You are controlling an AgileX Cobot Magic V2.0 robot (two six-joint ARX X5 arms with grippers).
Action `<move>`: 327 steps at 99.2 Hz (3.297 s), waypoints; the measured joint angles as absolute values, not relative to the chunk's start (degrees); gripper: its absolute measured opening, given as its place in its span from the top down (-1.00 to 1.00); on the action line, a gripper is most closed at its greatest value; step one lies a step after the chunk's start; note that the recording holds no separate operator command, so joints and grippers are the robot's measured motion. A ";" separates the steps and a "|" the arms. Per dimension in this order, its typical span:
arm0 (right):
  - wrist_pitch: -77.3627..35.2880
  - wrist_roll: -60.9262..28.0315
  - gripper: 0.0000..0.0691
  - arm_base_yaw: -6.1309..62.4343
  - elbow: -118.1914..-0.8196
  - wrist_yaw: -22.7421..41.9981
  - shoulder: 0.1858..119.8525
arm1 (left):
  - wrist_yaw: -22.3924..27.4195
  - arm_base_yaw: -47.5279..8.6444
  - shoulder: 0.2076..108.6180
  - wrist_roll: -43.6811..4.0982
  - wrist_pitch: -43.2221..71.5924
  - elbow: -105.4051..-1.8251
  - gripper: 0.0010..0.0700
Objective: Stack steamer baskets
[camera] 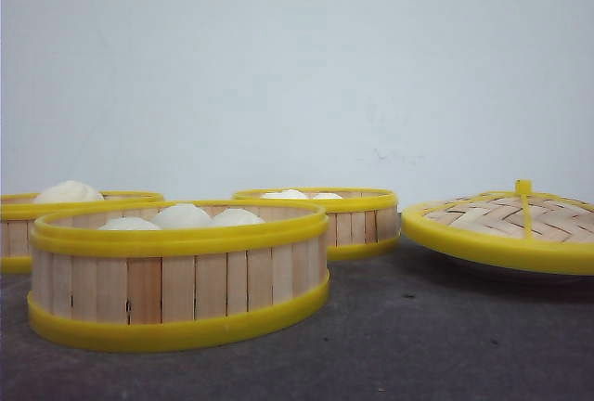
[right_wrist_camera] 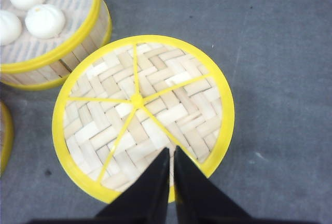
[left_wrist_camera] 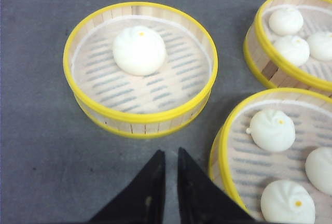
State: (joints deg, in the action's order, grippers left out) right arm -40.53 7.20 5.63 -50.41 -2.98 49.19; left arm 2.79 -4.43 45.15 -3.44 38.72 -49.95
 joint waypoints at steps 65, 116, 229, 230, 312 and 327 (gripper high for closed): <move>-35.55 6.83 -0.84 7.01 -50.43 -8.51 52.23 | 2.81 -4.43 45.32 -2.57 39.70 -49.95 -0.46; -27.99 8.36 -0.84 14.61 -68.14 -10.83 88.16 | 2.81 -4.43 45.34 -2.57 39.77 -49.95 -0.46; -37.87 6.04 0.81 16.93 -112.38 -1.30 130.93 | 2.81 -4.43 45.36 -2.55 40.07 -49.95 -0.46; -37.76 6.22 0.83 16.97 -112.38 -1.19 130.93 | 2.81 -4.43 45.36 -2.52 40.05 -49.95 -0.46; -60.86 9.15 0.94 18.50 -144.66 -4.34 132.16 | 2.79 -4.43 45.36 -1.02 40.07 -49.95 -0.46; -68.51 8.10 0.94 19.49 -150.82 -4.32 131.57 | 2.79 -4.43 45.36 -1.02 40.07 -49.95 -0.46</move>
State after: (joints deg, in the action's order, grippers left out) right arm -68.51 8.10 19.49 -150.82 -4.32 131.57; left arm 2.79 -4.43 45.36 -1.02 40.07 -49.95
